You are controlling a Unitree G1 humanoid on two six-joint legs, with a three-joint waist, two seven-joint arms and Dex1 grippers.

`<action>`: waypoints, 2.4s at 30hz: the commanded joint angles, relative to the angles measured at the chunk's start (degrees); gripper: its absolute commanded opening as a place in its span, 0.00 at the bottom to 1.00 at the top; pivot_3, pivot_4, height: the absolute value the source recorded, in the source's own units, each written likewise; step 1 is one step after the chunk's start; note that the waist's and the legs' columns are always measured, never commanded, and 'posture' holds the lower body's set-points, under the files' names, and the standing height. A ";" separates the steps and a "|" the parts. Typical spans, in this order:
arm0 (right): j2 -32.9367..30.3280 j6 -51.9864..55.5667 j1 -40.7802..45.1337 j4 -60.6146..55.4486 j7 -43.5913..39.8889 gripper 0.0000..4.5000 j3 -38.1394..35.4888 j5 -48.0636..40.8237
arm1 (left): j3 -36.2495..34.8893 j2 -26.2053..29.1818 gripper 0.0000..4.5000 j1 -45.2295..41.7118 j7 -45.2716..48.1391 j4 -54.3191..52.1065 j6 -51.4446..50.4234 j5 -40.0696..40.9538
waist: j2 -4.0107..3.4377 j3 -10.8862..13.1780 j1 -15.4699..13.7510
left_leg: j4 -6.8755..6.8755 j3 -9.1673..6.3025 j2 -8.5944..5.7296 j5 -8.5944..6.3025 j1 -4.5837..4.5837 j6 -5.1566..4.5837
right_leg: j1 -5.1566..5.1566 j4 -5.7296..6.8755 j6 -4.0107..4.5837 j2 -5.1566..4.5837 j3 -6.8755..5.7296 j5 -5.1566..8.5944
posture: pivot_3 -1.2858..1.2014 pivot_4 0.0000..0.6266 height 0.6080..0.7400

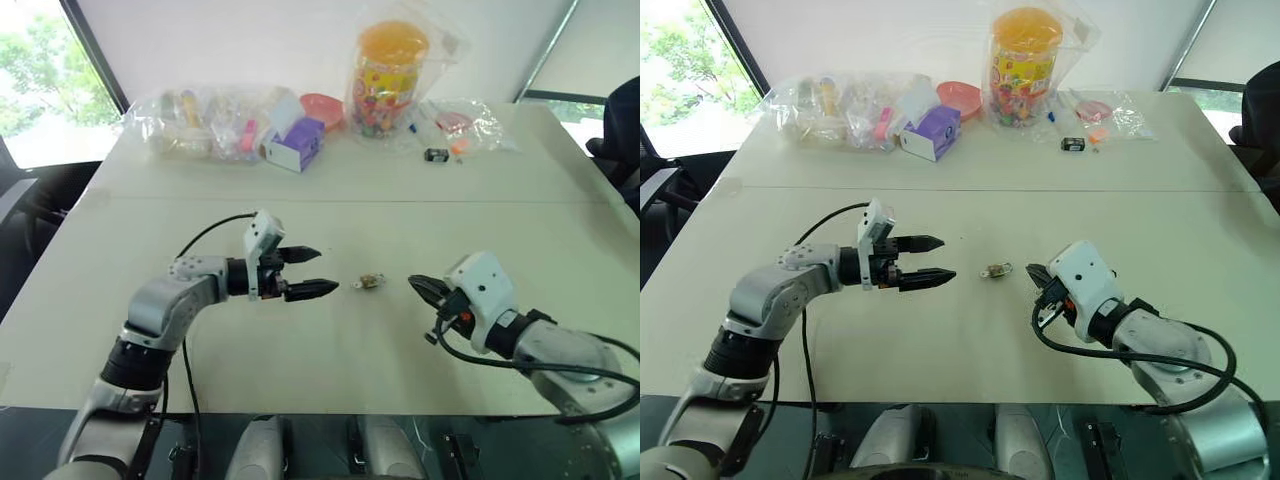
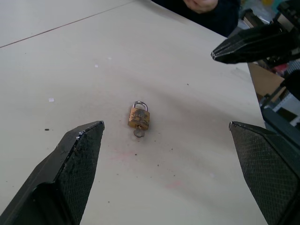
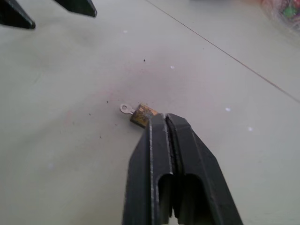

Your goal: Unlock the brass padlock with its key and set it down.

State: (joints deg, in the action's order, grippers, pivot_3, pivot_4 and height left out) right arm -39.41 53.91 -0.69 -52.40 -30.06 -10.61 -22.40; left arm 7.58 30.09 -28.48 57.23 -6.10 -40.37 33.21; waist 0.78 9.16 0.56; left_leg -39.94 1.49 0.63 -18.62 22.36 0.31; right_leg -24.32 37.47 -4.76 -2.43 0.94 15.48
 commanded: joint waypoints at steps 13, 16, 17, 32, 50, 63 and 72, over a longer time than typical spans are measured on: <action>-6.61 -3.06 4.30 4.06 -5.19 0.00 -0.74 -2.36 | -2.13 1.35 0.98 -0.84 1.57 -2.21 -1.42 2.01 | 0.02 0.01 0.02 | 0.00 0.00 0.02 -0.01 0.02 -0.01 | 0.00 -0.01 -0.01 -0.08 0.01 0.00 | 0.52 0.24 0.96; -7.29 -4.60 5.22 5.44 -5.92 0.00 0.30 -1.99 | -2.07 1.52 0.98 -0.62 1.44 -1.84 -0.90 1.47 | 0.02 0.01 0.03 | -0.01 0.00 0.02 -0.01 0.02 -0.01 | -0.01 -0.01 -0.01 -0.09 0.02 -0.01 | 0.52 0.24 0.96; -7.77 -5.31 5.23 5.92 -6.20 0.00 0.73 -1.51 | -1.98 1.42 0.98 -0.45 1.24 -1.98 -0.76 1.33 | 0.02 0.01 0.03 | 0.00 0.00 0.02 -0.01 0.02 -0.01 | -0.01 -0.01 -0.01 -0.09 0.02 -0.01 | 0.52 0.24 0.96; -9.68 -15.11 10.80 19.59 -12.65 0.12 9.95 2.65 | 1.64 3.31 1.00 1.01 4.50 -2.16 2.54 -2.13 | 0.03 0.02 0.02 | -0.04 0.01 0.03 -0.01 0.02 -0.01 | 0.00 -0.01 -0.01 -0.10 0.01 -0.01 | 0.52 0.24 0.96; -0.29 -33.74 32.53 60.32 -30.05 0.99 27.17 12.41 | -0.24 4.50 1.00 2.39 3.29 -5.65 1.23 -1.52 | 0.00 0.03 0.07 | -0.06 0.04 0.04 0.00 0.02 0.00 | -0.02 0.02 -0.02 -0.13 0.01 -0.02 | 0.52 0.24 0.96; 4.44 -42.30 35.70 74.29 -33.87 0.50 29.18 18.11 | -1.40 4.98 1.00 3.33 1.57 -7.71 0.36 -1.06 | -0.01 0.01 0.35 | -0.06 0.05 0.06 0.01 -0.05 0.02 | -0.02 0.12 -0.01 -0.17 0.04 -0.02 | 0.52 0.24 0.96; 3.47 -48.10 32.84 63.00 -26.48 0.17 25.28 21.77 | -0.81 3.34 1.00 1.09 1.43 -5.58 -0.54 -0.45 | -0.02 0.00 0.07 | -0.08 0.04 0.05 0.02 -0.07 0.04 | 0.00 0.19 -0.01 -0.23 0.03 -0.03 | 0.52 0.24 0.96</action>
State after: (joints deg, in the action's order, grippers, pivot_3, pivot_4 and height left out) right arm -35.23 8.53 32.36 14.84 -60.56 16.81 -2.79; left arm 7.67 33.86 -25.87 58.52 -11.43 -40.83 31.70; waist 0.76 9.16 0.63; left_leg -40.02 1.54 0.68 -18.60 22.31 0.35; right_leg -24.34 37.66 -4.77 -2.66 0.97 15.45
